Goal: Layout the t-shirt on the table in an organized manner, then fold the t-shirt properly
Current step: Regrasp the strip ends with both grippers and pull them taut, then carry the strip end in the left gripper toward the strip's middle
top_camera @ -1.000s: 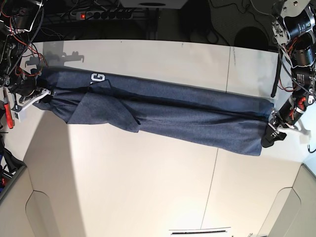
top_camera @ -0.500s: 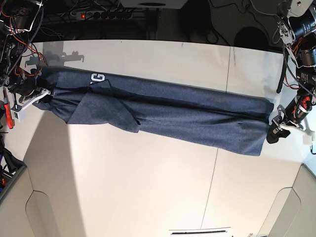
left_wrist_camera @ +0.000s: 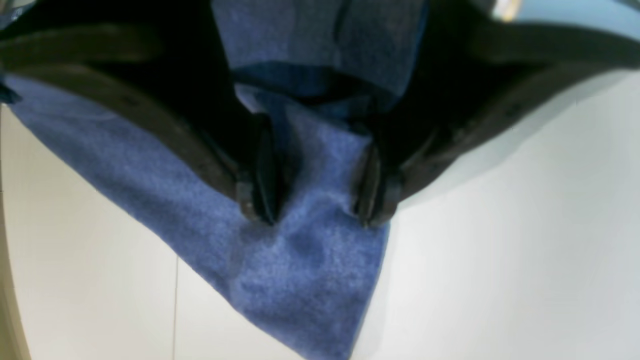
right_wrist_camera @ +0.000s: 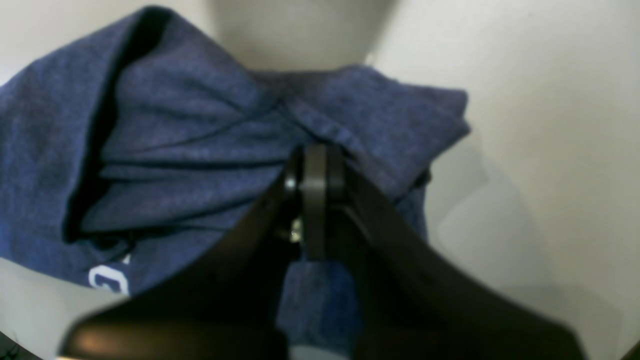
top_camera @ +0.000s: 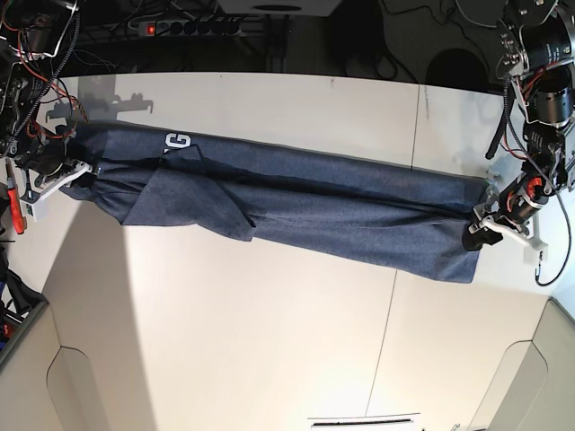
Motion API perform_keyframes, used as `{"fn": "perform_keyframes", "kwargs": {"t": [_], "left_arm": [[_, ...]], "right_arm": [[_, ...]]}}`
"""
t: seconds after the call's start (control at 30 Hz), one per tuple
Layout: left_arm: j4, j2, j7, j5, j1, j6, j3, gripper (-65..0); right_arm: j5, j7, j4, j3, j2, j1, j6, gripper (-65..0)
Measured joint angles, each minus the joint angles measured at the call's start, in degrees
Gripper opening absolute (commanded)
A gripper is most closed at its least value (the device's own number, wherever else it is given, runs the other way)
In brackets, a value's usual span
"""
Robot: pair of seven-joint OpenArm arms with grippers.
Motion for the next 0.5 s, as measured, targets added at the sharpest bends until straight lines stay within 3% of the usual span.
{"fn": "perform_keyframes", "kwargs": {"t": [0.17, 0.37, 0.5], "left_arm": [[-0.07, 0.09, 5.86, -6.56, 0.42, -2.32, 0.02, -65.0], [-0.17, -0.42, 8.59, -21.62, 0.55, -2.32, 0.02, -65.0], [1.53, -0.63, 18.71, -34.21, 0.55, -2.29, -0.04, -65.0]], "right_arm": [[0.00, 0.00, 0.00, 0.00, 0.00, 0.00, 0.00, -65.0], [0.00, 0.00, 0.00, 0.00, 0.00, 0.00, 0.00, -65.0], [0.00, 0.02, 0.00, 0.00, 0.00, 0.00, 0.00, -65.0]]}}
